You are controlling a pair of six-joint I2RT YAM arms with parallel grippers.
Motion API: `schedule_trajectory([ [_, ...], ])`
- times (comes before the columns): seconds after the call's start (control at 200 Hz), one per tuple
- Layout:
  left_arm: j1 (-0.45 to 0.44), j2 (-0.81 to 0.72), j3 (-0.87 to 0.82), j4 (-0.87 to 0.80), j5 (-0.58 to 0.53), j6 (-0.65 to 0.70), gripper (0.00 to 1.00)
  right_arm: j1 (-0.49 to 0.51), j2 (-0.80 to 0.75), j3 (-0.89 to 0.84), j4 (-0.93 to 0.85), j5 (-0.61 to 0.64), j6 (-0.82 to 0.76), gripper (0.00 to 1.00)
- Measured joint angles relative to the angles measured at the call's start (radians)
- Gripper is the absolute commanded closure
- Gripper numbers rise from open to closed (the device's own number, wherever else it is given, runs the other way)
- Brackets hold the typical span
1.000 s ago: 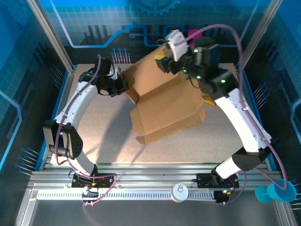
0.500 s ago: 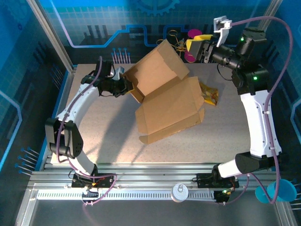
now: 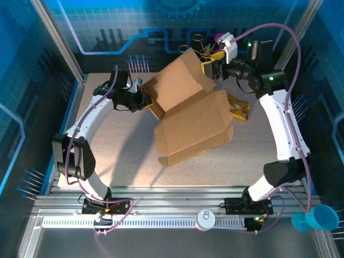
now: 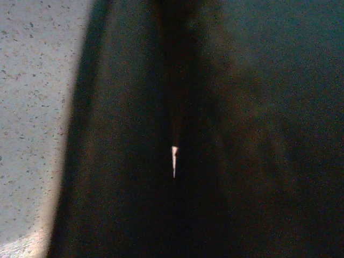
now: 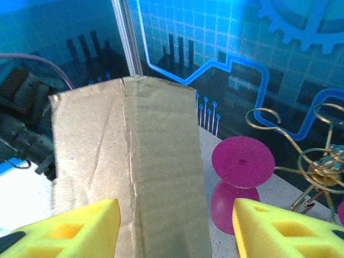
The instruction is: Fold the paper box
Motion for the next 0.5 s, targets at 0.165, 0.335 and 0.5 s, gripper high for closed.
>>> schedule_trajectory([
  [0.165, 0.0, 0.0, 0.013, -0.03, -0.031, 0.025, 1.0, 0.082, 0.026, -0.016, -0.023, 0.092, -0.074, 0.47],
  [0.335, 0.002, -0.006, 0.016, -0.065, -0.076, 0.059, 1.0, 0.115, 0.001, -0.105, 0.01, 0.216, -0.134, 0.52],
  [0.5, 0.002, -0.016, 0.016, -0.096, -0.108, 0.084, 1.0, 0.148, -0.008, -0.164, 0.048, 0.34, -0.182, 0.5],
])
